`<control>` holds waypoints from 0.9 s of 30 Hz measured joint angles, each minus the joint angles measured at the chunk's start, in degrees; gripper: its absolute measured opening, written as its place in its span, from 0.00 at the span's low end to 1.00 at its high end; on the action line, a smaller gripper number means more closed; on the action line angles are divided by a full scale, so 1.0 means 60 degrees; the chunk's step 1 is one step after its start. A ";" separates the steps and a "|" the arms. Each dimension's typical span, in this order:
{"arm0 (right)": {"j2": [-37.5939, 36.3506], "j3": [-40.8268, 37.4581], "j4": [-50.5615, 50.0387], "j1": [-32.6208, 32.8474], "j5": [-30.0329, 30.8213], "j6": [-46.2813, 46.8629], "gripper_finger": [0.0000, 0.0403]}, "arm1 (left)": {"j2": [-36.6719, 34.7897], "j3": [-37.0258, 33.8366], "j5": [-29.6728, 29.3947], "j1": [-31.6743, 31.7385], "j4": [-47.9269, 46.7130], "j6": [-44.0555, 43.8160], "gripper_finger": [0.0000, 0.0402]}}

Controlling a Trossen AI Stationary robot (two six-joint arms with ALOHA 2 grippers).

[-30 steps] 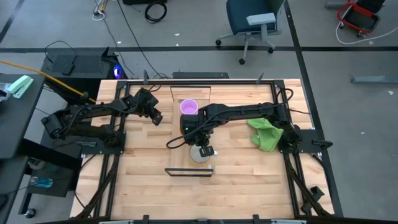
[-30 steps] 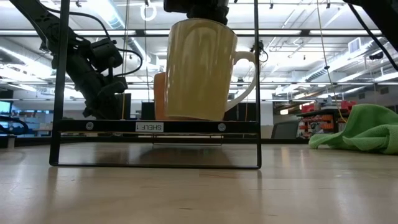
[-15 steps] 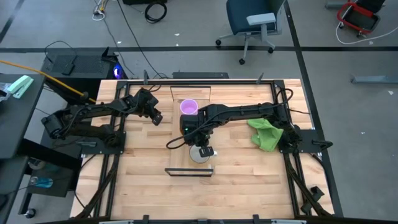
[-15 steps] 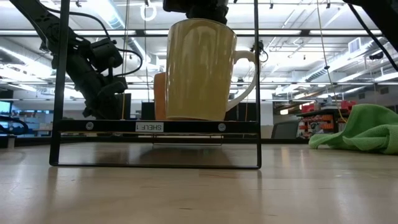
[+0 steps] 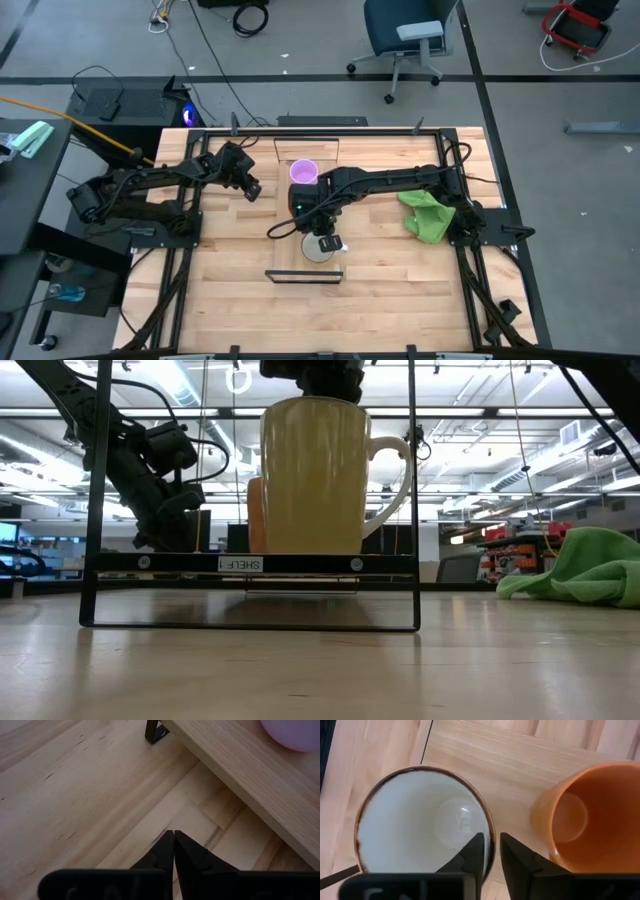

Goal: Stack small to large cups/mugs on shelf
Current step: Put the yellow mug on the shelf

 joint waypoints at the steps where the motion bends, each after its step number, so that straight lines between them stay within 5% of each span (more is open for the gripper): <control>1: 0.0000 0.0000 -0.0001 0.0000 0.0003 0.0053 0.18 | 0.0000 0.0000 0.0000 -0.0001 0.0002 0.0000 0.05; 18: -0.1446 0.0015 -0.0316 -0.0020 0.1091 0.0669 0.24 | 0.0000 0.0000 -0.0004 -0.0001 -0.0006 0.0002 0.06; 27: -0.3602 -0.0196 -0.2597 0.0339 0.3341 0.5041 0.20 | 0.0000 0.0000 -0.0004 0.0000 -0.0007 0.0008 0.04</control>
